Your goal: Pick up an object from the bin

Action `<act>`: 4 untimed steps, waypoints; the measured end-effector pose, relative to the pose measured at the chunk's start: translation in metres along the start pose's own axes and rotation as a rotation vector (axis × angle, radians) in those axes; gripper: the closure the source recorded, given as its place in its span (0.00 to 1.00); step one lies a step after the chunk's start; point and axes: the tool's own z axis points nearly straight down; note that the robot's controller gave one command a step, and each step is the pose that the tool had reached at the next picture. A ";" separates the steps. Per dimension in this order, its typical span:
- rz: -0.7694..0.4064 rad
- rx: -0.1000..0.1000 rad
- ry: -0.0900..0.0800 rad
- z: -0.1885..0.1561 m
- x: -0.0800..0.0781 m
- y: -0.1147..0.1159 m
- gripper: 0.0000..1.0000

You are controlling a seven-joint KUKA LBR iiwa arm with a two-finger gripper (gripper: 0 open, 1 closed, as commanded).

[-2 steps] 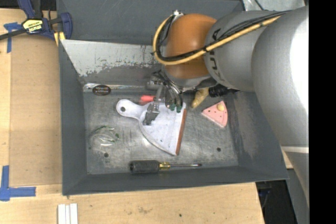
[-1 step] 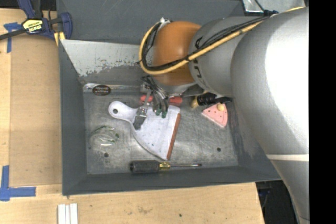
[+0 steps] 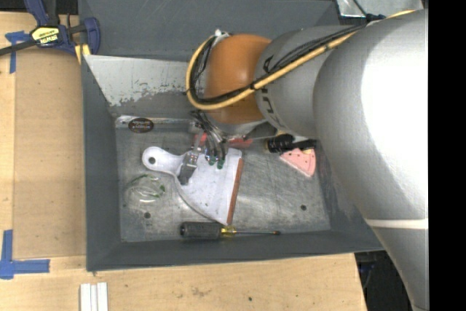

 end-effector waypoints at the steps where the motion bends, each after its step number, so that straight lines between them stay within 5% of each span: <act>1: -0.141 -0.007 -0.018 -0.004 0.045 -0.057 1.00; 4: -0.141 0.000 -0.004 -0.027 0.047 -0.058 1.00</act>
Offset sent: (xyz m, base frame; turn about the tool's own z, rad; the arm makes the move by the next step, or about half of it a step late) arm 0.0000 0.0000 0.0000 0.0000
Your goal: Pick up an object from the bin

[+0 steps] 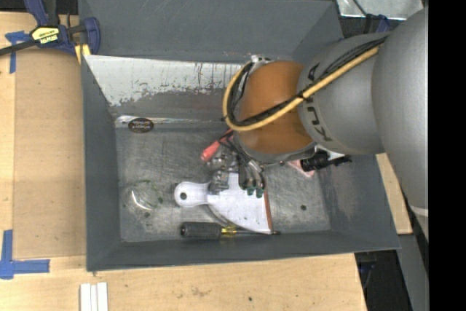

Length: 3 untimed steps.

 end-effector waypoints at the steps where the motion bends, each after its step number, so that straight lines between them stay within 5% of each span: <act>1: 0.001 0.002 0.000 -0.022 -0.001 -0.001 1.00; 3: 0.003 0.001 0.006 -0.050 -0.001 0.000 1.00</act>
Offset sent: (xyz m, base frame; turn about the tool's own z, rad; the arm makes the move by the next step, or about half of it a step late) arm 0.0000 -0.0001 0.0071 0.0000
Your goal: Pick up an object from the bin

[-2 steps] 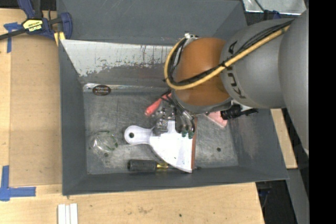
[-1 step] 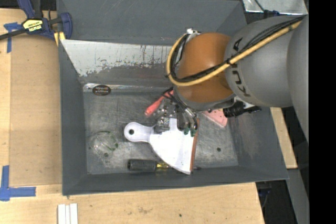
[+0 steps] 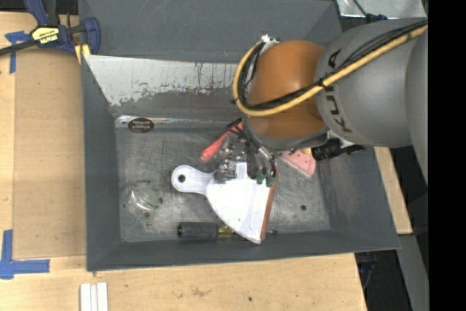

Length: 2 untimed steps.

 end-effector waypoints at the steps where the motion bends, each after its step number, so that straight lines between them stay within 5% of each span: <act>1: 0.000 0.000 0.001 -0.005 0.000 0.000 1.00; 2: 0.000 0.002 0.009 -0.012 0.001 0.000 1.00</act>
Offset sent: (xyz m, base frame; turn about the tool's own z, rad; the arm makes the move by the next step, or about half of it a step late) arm 0.0000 0.0001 0.0482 0.0000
